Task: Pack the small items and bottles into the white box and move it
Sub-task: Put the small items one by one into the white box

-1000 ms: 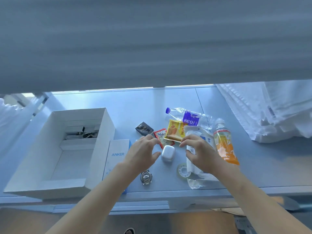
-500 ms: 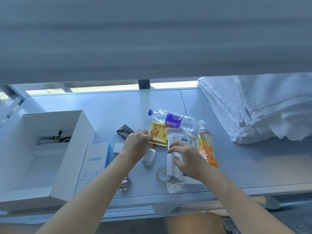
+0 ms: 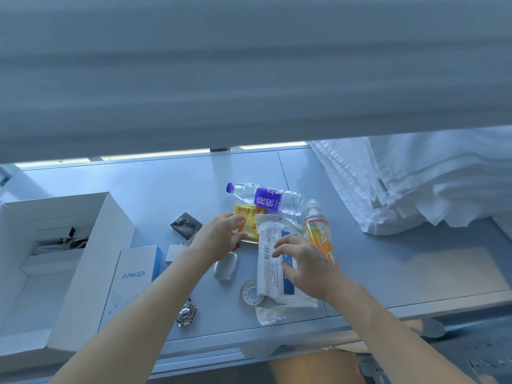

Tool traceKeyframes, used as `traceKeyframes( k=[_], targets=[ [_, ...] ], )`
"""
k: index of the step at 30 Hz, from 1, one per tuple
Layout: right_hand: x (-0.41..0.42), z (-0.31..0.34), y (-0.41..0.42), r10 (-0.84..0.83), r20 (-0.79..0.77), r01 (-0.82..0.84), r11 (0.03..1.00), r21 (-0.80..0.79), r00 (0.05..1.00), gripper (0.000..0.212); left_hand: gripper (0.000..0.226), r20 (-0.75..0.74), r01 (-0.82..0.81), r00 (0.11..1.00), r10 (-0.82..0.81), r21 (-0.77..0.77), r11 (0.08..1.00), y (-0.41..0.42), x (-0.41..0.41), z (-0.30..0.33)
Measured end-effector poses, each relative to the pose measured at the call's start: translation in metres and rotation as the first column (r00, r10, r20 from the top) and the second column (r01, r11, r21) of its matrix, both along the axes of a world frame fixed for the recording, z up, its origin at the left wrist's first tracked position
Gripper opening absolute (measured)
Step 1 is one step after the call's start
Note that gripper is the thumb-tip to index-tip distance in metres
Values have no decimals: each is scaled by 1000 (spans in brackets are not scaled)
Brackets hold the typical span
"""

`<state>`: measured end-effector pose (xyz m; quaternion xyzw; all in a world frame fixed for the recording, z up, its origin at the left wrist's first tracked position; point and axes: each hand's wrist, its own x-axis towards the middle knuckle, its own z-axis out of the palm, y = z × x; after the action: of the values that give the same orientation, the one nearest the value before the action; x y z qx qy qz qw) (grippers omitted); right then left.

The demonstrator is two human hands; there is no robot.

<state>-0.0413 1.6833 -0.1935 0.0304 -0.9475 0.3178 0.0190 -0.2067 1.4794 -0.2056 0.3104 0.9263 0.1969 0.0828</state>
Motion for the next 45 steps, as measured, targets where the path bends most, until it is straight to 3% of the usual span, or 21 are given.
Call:
traceKeyframes(
  k=[6,11,26,28,31,35,41,45],
  targets=[
    [-3,0,2,2,0,-2,1000,-8,1000,21,77,46,-17,999,22,-106,994,12,-2,-2],
    [-3,3,0,0,-1,0,1000,-13,1000,21,29,-9,-39,999,39,-6,999,13,-7,-2],
    [-30,23,-44,14,-43,-16,999,-31,999,26,35,-67,-180,977,202,249,952,-67,10,38],
    [-39,29,-58,12,-68,-17,998,-68,998,36,37,-90,-166,976,200,295,941,-84,20,48],
    [-53,43,-83,48,-80,-55,994,-99,996,69,41,-108,-152,974,199,341,928,-111,35,66],
    [-68,65,-114,152,-59,-153,988,-12,987,106,40,-132,-103,979,154,333,937,-151,46,94],
    [-89,89,-165,280,-151,-262,956,128,948,108,39,-110,-6,993,43,312,950,-213,45,125],
    [-106,99,-210,380,-133,-356,918,174,915,106,39,-155,51,988,-3,311,949,-249,42,133]
  ],
)
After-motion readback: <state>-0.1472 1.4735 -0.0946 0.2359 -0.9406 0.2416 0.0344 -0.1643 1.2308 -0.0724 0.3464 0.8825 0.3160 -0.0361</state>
